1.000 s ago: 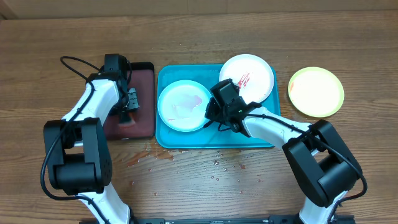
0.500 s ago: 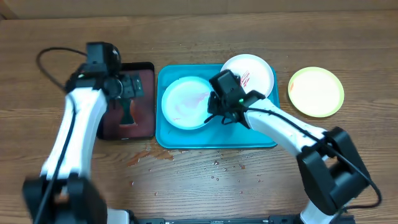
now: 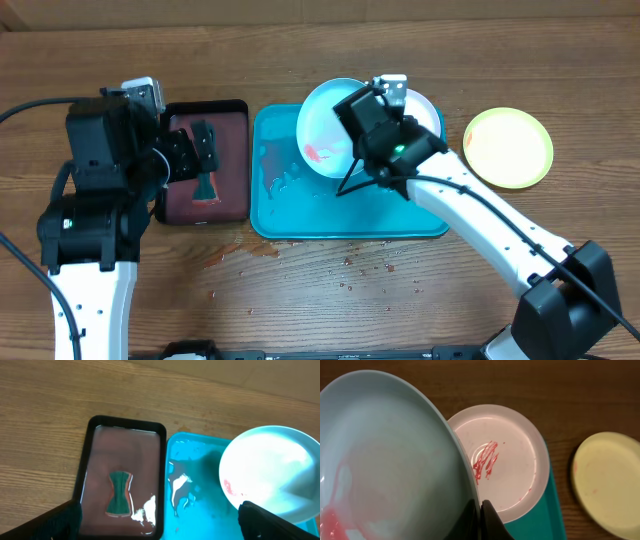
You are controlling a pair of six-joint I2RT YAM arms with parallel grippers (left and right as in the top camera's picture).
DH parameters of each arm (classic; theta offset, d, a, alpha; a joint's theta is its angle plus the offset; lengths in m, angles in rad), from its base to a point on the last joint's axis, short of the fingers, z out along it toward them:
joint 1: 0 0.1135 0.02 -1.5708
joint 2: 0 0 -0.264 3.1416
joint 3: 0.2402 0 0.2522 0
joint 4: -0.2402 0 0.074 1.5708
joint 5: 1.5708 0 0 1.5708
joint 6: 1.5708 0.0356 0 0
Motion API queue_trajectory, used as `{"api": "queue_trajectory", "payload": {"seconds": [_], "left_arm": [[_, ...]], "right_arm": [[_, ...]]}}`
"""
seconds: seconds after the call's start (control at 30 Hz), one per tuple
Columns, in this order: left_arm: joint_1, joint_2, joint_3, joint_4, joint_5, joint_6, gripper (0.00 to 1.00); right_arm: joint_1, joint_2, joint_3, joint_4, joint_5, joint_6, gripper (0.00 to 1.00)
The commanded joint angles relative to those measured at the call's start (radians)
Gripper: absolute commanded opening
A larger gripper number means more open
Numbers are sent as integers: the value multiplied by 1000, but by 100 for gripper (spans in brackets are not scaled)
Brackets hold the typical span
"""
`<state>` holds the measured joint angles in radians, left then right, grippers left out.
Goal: Clean dirty plates on tray and stack at the side
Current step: 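Lift and tilt the light-blue plate upright with the right gripper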
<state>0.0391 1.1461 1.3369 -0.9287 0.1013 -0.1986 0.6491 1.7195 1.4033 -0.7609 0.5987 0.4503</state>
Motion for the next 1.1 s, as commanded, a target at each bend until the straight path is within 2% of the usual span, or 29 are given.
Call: {"api": "queue_trajectory", "payload": {"seconds": [0.0, 0.13, 0.4, 0.6, 1.07], "left_arm": [[-8, -24, 5, -18, 31, 19, 100], [-8, -23, 5, -44, 67, 19, 100], [-8, -24, 5, -43, 100, 47, 100], [-8, -23, 5, -44, 102, 65, 100], [-8, -23, 4, -66, 98, 99, 100]], "right_arm": [[83, -29, 32, 6, 253, -81, 4], [174, -21, 32, 27, 419, -148, 4], [265, 3, 30, 56, 716, -164, 4], [282, 3, 30, 141, 818, -169, 4], [305, 3, 30, 252, 892, -225, 4]]}}
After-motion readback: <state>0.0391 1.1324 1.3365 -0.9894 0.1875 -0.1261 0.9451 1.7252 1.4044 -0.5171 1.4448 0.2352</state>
